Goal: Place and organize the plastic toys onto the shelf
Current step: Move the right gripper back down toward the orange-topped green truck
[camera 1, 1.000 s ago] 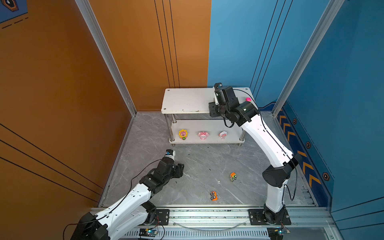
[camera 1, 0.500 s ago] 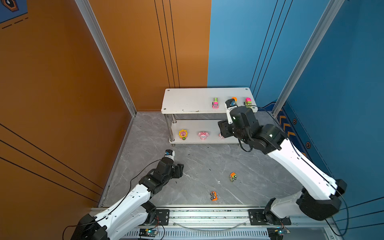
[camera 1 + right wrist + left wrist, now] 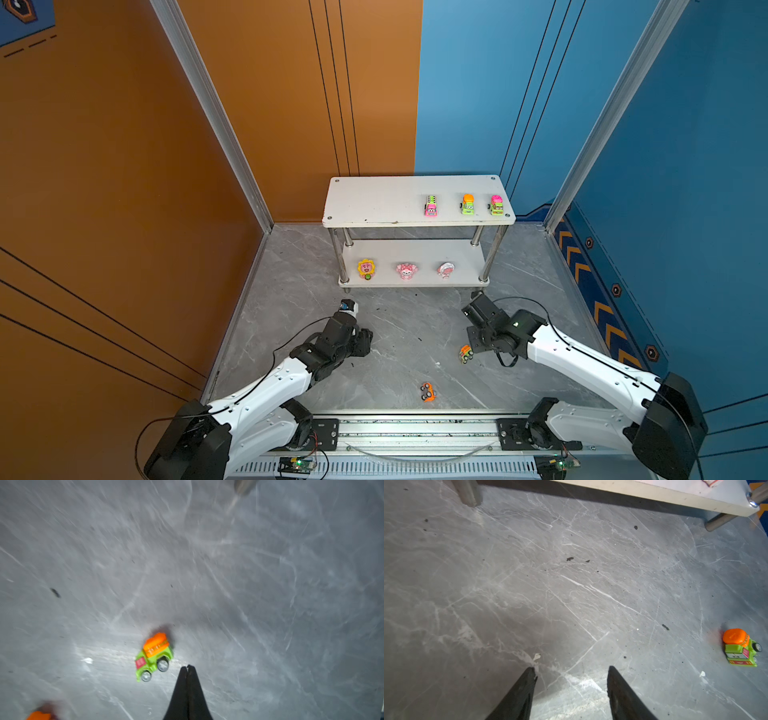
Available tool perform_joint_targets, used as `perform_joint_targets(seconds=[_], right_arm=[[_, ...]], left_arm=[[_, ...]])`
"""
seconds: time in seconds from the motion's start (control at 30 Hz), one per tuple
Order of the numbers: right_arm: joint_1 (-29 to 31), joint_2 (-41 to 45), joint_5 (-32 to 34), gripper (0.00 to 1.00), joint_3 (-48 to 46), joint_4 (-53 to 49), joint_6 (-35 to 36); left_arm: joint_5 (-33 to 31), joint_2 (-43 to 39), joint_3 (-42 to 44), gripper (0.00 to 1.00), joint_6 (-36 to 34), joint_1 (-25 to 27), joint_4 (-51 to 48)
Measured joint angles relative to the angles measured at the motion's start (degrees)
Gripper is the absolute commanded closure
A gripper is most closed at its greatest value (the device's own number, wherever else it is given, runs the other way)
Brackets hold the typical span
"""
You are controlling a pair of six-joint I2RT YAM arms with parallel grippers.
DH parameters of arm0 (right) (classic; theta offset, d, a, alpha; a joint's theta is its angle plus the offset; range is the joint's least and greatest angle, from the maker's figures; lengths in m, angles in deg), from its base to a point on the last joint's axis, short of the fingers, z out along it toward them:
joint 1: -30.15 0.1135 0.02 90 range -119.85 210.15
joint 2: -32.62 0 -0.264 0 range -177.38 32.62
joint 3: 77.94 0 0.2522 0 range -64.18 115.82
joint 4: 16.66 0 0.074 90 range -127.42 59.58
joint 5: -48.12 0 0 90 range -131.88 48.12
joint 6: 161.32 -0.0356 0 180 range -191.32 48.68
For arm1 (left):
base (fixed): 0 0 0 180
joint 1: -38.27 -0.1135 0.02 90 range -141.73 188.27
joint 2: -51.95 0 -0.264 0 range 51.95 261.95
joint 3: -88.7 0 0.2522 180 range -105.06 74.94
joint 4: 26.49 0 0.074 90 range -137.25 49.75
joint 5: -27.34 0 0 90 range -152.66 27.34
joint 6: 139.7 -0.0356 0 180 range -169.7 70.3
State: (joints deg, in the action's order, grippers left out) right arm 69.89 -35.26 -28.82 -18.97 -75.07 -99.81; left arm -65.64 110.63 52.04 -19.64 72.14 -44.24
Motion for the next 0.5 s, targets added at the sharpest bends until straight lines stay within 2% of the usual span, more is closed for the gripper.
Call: perform_joint_targets(seconds=[0.17,0.5], right_arm=[[-3.0,1.7,-4.4,1.0,-5.8,4.1,-2.9],[-2.3,0.1,-8.3,1.0,-6.8,11.1,-5.0]], left_arm=[[0.0,0.9,-0.4,0.42,0.0,1.0,0.6],[0.0,3.0,-1.3,0.42,0.3,1.7,1.3]])
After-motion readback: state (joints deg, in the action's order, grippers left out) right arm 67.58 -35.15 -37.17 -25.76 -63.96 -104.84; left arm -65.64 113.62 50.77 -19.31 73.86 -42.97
